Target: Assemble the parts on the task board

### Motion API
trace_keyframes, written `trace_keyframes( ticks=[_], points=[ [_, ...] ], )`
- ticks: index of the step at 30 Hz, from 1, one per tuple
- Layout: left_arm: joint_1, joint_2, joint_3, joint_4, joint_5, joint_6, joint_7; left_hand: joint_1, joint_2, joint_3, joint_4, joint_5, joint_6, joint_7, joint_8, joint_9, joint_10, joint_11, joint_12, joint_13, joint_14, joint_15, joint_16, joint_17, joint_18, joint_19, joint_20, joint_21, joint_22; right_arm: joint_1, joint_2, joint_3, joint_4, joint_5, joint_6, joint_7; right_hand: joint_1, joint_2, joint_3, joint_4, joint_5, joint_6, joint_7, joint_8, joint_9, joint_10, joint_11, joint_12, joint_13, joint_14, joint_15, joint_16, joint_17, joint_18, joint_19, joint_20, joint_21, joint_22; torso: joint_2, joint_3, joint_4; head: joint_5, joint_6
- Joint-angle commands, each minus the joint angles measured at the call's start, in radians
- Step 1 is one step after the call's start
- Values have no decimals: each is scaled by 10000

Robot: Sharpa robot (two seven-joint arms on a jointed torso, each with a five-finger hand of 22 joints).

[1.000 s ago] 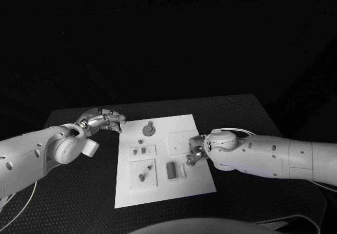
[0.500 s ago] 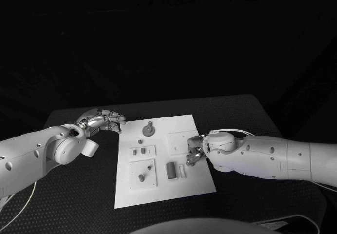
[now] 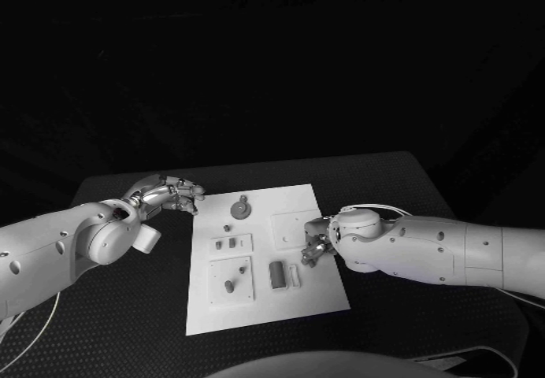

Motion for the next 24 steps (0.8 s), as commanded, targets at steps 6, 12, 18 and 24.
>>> trace_keyframes(
  ticks=[6,12,18,24],
  points=[
    [4,-19,4,44,-54,129,48,-75,-6,-48,-14,-46,-27,-52,5,-13,-61,5,59,-16,-23,45,-34,14,168,-50,9,-22,-12,-179,-215,-148,-117,1873,647,-124,822,333,-12,-59,34,-445,379,-63,-2183,-52,55,-10,53,-69,54,26,40,141,-143,20,129,237,3,7,1,27,-4],
    [4,-26,3,41,-67,115,45,-65,-6,-45,-20,-46,-27,-52,5,-14,-61,4,60,-16,-22,44,-35,16,170,-51,7,-22,-12,-179,-326,-148,73,1854,526,-154,1041,356,-81,-63,35,-396,353,-17,-2149,-23,32,25,75,-34,44,56,102,141,-167,23,189,234,0,8,-6,44,-19],
    [4,-22,3,39,-69,122,46,-58,-8,-44,-25,-46,-27,-53,5,-14,-60,3,61,-16,-22,43,-36,17,170,-51,6,-22,-13,-178,-606,-148,477,1753,-102,-129,1196,317,-147,-62,34,-343,330,22,-2125,17,9,54,89,42,29,85,210,141,-161,20,241,228,-2,5,-7,38,-31],
    [4,-23,1,24,-69,104,50,-51,-11,-43,-30,-46,-25,-54,7,-13,-59,3,62,-16,-22,42,-37,19,171,-51,5,-22,-13,-173,-901,-145,927,2047,-739,-85,1318,221,-246,-59,34,-230,278,89,-2095,128,-42,96,97,200,-13,126,372,141,-84,-11,313,216,-7,4,-12,30,-48]
  ],
)
